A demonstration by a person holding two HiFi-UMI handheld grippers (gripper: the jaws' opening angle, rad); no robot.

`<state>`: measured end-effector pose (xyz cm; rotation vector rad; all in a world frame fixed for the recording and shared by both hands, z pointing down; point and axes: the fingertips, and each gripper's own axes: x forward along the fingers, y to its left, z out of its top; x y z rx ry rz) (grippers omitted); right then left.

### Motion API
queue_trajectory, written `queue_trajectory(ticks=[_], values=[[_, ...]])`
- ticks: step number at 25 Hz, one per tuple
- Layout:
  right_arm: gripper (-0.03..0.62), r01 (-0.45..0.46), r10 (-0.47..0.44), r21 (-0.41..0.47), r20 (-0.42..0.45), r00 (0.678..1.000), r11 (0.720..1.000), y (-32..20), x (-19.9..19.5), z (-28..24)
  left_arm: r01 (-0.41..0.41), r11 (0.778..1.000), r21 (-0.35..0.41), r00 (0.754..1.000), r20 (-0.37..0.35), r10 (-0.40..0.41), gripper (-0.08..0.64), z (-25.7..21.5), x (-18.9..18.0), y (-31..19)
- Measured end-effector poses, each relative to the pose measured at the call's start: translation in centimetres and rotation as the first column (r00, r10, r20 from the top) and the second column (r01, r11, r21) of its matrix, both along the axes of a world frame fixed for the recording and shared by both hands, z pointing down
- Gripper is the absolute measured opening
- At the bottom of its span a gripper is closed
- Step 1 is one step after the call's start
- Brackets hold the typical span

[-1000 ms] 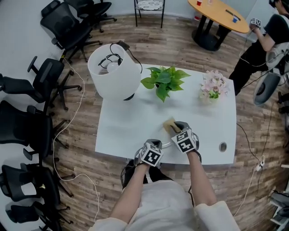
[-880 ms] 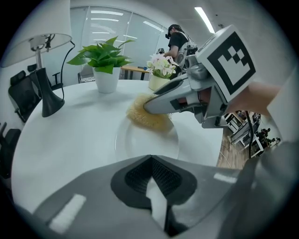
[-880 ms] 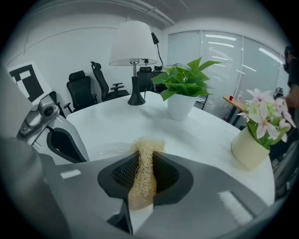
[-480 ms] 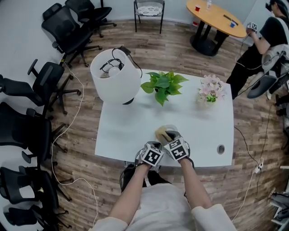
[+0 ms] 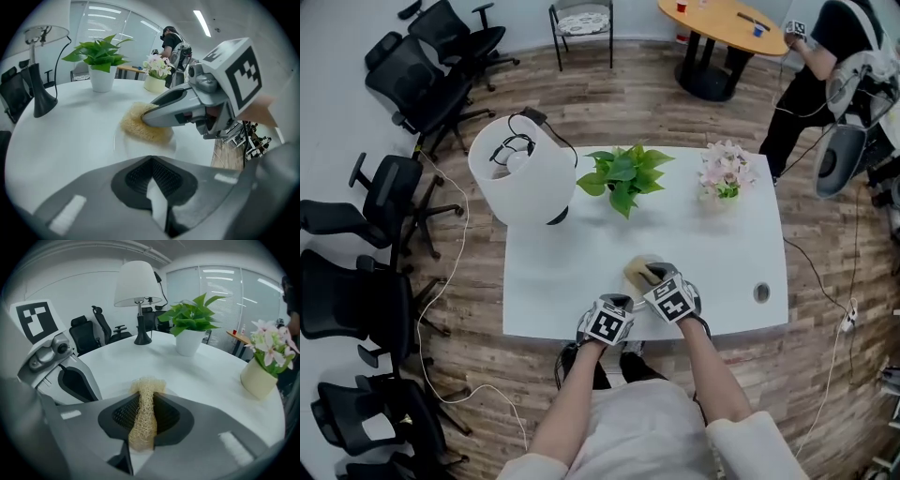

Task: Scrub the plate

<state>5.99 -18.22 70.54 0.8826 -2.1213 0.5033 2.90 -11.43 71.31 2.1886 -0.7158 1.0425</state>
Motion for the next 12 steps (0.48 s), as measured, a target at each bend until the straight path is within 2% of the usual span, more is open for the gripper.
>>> queue_trajectory(ticks=[6, 8, 12], values=[[0.101, -0.116, 0.117, 0.014, -0.018, 0.993, 0.993, -0.7, 0.9, 0.3, -0.073, 0.997, -0.010, 0.997, -0.014, 0.072, 0.001, -0.8, -2.5, 0.5], [0.100, -0.164, 0.164, 0.006, -0.014, 0.986, 0.986, -0.7, 0.7, 0.5, -0.123, 0.992, -0.006, 0.992, 0.009, 0.123, 0.001, -0.6, -3.8, 0.8], [0.100, -0.256, 0.255, -0.018, -0.017, 0.967, 0.967, -0.5, 0.9, 0.5, -0.200, 0.978, -0.053, 0.979, 0.034, 0.202, 0.001, 1.0, -5.5, 2.1]])
